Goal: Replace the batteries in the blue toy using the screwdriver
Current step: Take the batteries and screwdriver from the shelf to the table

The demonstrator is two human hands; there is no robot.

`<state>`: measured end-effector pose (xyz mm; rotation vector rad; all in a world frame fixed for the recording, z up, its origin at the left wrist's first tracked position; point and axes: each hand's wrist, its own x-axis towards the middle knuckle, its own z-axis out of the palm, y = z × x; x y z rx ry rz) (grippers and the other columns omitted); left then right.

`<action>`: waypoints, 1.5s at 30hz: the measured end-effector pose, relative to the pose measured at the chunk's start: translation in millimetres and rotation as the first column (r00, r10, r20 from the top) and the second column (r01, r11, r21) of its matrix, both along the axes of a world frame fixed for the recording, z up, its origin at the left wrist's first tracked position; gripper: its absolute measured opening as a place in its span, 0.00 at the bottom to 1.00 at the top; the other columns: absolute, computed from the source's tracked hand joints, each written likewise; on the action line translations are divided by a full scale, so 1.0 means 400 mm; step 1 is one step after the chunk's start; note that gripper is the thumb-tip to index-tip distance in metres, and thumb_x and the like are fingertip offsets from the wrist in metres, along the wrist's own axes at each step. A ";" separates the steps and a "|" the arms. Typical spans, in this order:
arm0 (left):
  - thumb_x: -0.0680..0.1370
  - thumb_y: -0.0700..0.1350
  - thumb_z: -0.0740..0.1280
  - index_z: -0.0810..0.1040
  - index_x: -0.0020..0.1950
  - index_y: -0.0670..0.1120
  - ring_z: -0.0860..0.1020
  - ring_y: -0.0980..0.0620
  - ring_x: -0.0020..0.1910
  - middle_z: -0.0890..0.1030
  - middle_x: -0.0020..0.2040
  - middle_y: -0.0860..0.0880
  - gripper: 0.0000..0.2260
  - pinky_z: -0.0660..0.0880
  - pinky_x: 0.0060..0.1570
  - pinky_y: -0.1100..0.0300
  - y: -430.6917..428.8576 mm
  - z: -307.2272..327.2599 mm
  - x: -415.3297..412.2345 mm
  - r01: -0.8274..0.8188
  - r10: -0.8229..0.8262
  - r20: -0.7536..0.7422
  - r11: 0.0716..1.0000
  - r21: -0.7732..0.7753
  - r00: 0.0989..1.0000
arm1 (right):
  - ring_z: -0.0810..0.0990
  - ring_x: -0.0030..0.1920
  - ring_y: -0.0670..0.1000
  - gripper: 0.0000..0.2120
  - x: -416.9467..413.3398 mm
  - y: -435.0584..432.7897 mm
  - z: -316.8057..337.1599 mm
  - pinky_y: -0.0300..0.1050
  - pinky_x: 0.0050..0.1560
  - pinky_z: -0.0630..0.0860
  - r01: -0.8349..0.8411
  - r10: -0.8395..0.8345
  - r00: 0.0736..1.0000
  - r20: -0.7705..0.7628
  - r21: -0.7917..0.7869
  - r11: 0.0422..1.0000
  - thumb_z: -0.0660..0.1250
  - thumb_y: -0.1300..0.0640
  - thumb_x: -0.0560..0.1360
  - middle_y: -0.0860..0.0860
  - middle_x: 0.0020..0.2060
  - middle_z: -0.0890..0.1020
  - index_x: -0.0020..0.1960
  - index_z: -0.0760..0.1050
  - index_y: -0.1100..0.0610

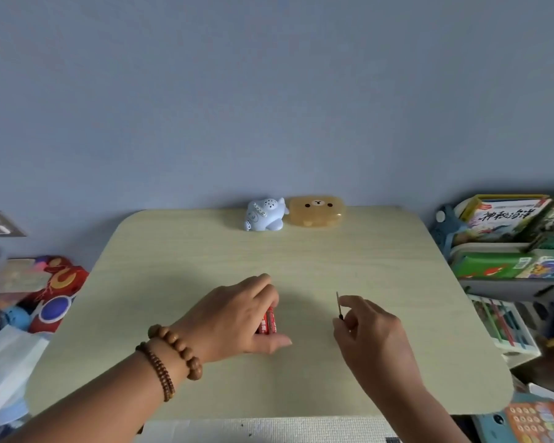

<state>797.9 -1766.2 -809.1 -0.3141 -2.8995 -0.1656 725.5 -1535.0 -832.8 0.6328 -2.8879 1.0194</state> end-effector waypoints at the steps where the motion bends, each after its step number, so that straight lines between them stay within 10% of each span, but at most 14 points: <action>1: 0.71 0.71 0.64 0.74 0.44 0.49 0.72 0.55 0.32 0.73 0.42 0.54 0.24 0.73 0.24 0.60 -0.007 -0.003 -0.010 0.005 -0.005 -0.011 1.000 -0.014 1.000 | 0.77 0.33 0.48 0.11 -0.006 -0.001 -0.005 0.45 0.34 0.76 0.001 -0.001 1.000 -0.001 0.010 1.000 0.72 0.59 0.72 0.45 0.33 0.78 0.55 0.82 0.53; 22: 0.71 0.72 0.62 0.79 0.46 0.45 0.75 0.51 0.36 0.76 0.44 0.49 0.29 0.76 0.26 0.54 -0.062 -0.123 -0.036 0.092 -0.089 0.073 0.995 -0.045 0.993 | 0.75 0.38 0.42 0.09 -0.063 -0.027 -0.059 0.25 0.40 0.70 -0.100 0.106 0.980 -0.169 0.041 0.994 0.75 0.65 0.71 0.48 0.37 0.80 0.50 0.85 0.58; 45: 0.73 0.75 0.58 0.73 0.55 0.52 0.77 0.53 0.43 0.73 0.51 0.53 0.28 0.80 0.35 0.54 -0.036 -0.141 0.032 -0.012 0.011 -0.032 0.999 -0.037 0.999 | 0.78 0.32 0.52 0.05 0.000 -0.012 -0.120 0.50 0.34 0.78 -0.071 0.038 0.954 -0.297 -0.101 0.992 0.73 0.63 0.73 0.50 0.38 0.76 0.39 0.81 0.56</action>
